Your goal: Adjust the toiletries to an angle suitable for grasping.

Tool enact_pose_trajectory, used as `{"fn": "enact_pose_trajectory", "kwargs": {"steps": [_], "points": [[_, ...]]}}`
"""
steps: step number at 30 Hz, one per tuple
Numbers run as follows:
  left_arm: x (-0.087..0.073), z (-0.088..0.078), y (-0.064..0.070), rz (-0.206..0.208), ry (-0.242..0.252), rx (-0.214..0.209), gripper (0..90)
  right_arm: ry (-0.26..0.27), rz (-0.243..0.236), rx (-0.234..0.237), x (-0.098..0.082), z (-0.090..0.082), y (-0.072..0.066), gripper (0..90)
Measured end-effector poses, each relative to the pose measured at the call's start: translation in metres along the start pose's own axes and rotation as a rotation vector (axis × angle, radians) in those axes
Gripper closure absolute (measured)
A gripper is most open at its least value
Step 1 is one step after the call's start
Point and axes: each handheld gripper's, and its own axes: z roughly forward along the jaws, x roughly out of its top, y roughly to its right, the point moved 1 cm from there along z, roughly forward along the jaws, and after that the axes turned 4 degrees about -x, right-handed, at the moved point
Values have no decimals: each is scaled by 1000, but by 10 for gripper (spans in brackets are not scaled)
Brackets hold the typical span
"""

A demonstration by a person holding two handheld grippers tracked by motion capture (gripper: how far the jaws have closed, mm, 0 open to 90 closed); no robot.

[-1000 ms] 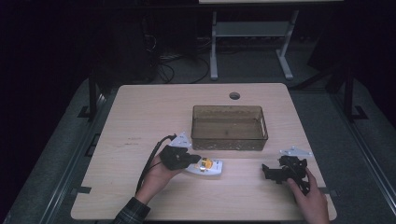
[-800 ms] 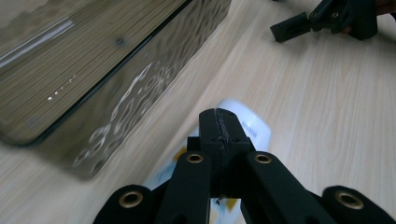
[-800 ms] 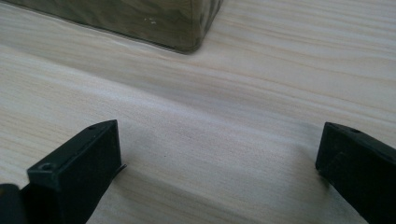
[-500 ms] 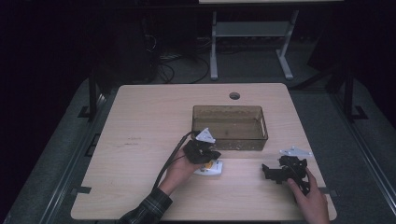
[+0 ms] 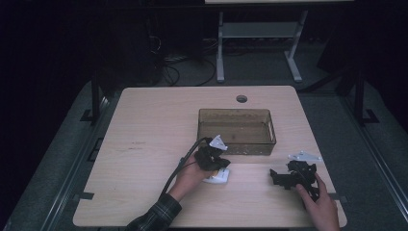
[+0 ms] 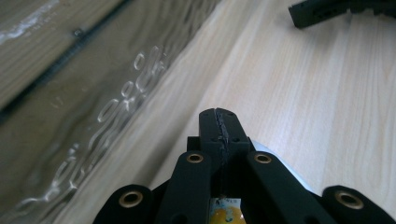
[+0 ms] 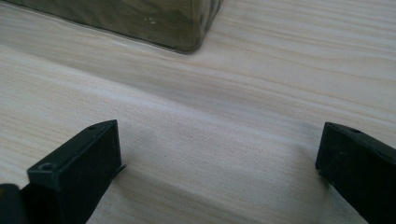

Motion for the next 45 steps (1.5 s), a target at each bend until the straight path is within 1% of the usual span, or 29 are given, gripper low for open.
{"fn": "enact_pose_trajectory", "kwargs": {"steps": [5, 6, 10, 13, 14, 16, 21, 25, 26, 27, 30, 39, 41, 43, 45], "points": [[-4, -2, 7, 16, -20, -11, 897, 0, 0, 0, 0, 0, 0, 0], [-4, -2, 7, 29, -31, -13, 897, 0, 0, 0, 0, 0, 0, 0], [-4, -4, 13, 31, -28, -27, 897, 0, 0, 0, 0, 0, 0, 0], [-4, -5, 16, 44, -42, -36, 897, 0, 0, 0, 0, 0, 0, 0], [-5, -5, 17, 36, -34, -37, 896, 0, 0, 0, 0, 0, 0, 0], [-6, -7, 18, 45, -45, -46, 896, 0, 0, 0, 0, 0, 0, 0], [-9, -9, 21, 41, -45, -57, 897, 0, 0, 0, 0, 0, 0, 0], [-13, -12, 23, 45, -54, -66, 897, -1, 0, 0, 0, 0, 0, 0], [-13, -12, 23, 52, -62, -68, 897, 0, 0, 0, 0, 0, 0, 0], [-15, -12, 24, 45, -54, -67, 897, 0, 1, 0, 0, 0, 0, 0], [-17, -14, 26, 52, -62, -72, 897, 0, 0, 0, 0, 0, 0, 0], [-28, -22, 31, 52, -82, -76, 897, 0, 1, 0, 0, 0, 0, 0], [-31, -24, 32, 47, -76, -79, 897, 0, 0, 0, 0, 0, 0, 0], [-33, -25, 33, 52, -83, -81, 896, 0, 0, 0, 0, 0, 0, 0], [-36, -26, 36, 46, -81, -85, 897, 0, 0, 0, 0, 0, 0, 0]]}}
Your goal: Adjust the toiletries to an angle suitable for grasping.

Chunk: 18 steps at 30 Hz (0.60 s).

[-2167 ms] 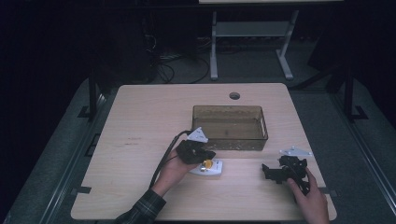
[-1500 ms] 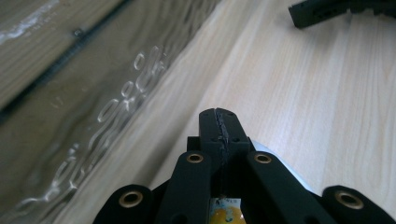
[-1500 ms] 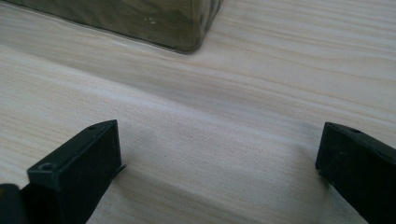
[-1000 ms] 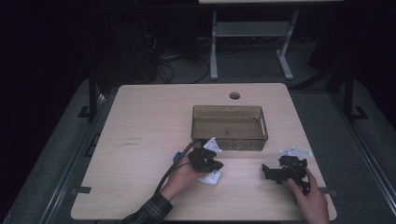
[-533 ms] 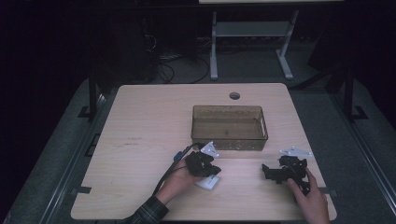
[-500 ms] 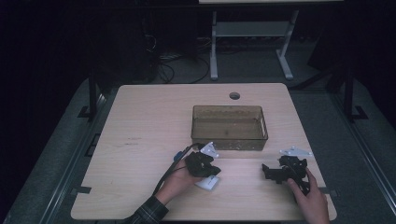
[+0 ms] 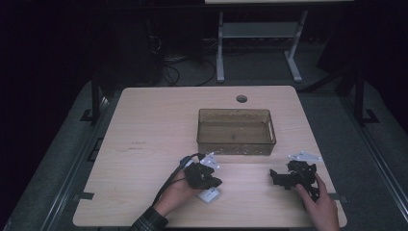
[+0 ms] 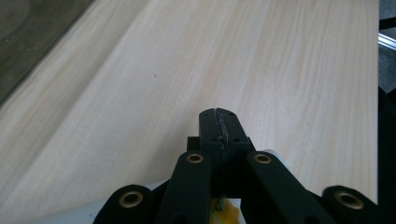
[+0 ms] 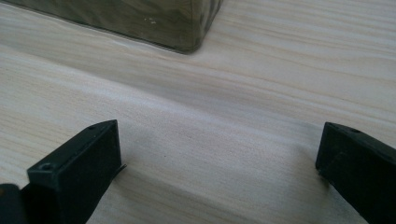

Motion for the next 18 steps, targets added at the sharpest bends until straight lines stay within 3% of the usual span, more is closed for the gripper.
{"fn": "enact_pose_trajectory", "kwargs": {"steps": [18], "points": [[-23, -15, 13, 2, -24, -2, 897, 0, 0, 0, 0, 0, 0, 0]]}}
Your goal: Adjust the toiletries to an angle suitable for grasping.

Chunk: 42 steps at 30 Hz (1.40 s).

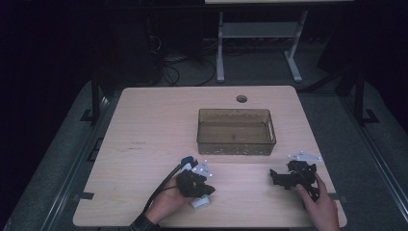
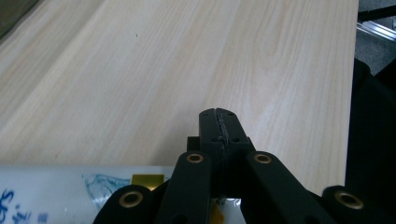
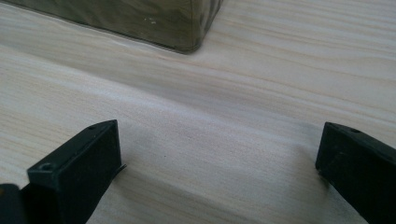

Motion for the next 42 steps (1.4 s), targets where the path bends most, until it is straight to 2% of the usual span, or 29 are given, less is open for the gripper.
{"fn": "enact_pose_trajectory", "kwargs": {"steps": [15, 20, 24, 28, 33, 39, 41, 42], "points": [[-30, -20, 7, -39, 2, 13, 897, 0, 0, 0, 0, 0, 0, 0], [-30, -24, 7, -41, 19, 17, 897, 0, 0, 0, 0, 0, 0, 0], [-26, -37, 5, -38, 62, 30, 897, 0, 0, 0, 0, 0, 0, 0], [-29, -56, -5, -55, 105, 77, 897, 0, 0, 0, 0, 0, 0, 0], [-41, -78, -27, -91, 141, 153, 897, 0, 0, 0, 0, 0, 0, 0], [-54, -95, -55, -132, 180, 230, 896, 0, 0, 0, 0, 0, 0, 0], [-57, -97, -63, -146, 194, 239, 897, 0, 0, 0, 0, 0, 0, 0], [-57, -98, -67, -136, 200, 244, 896, 0, 0, 0, 0, 0, 0, 0]]}}
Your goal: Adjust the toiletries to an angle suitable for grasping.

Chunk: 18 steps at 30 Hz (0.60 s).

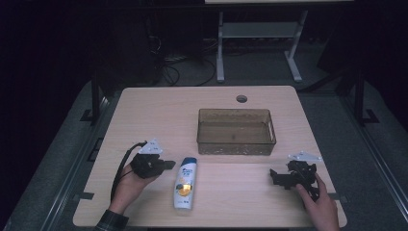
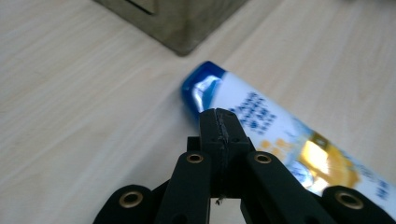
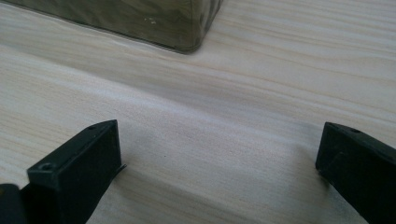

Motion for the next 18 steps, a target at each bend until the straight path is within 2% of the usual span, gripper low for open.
{"fn": "enact_pose_trajectory", "kwargs": {"steps": [2, 7, 10, 13, 18], "points": [[0, 2, -8, 5, 16, -5, 897, 0, 0, 0, 0, 0, 0, 0], [-5, 15, -20, -11, 27, 27, 897, 0, 0, 0, 0, 0, 0, 0], [-7, 23, -23, -6, -15, 35, 896, 0, 0, 0, 0, 0, 0, 0], [-8, 32, -25, -24, -43, 29, 896, 0, 0, 0, 0, 0, 0, 0], [-7, 42, -21, -21, -61, 11, 896, 0, 0, 0, 0, 0, 0, 0]]}}
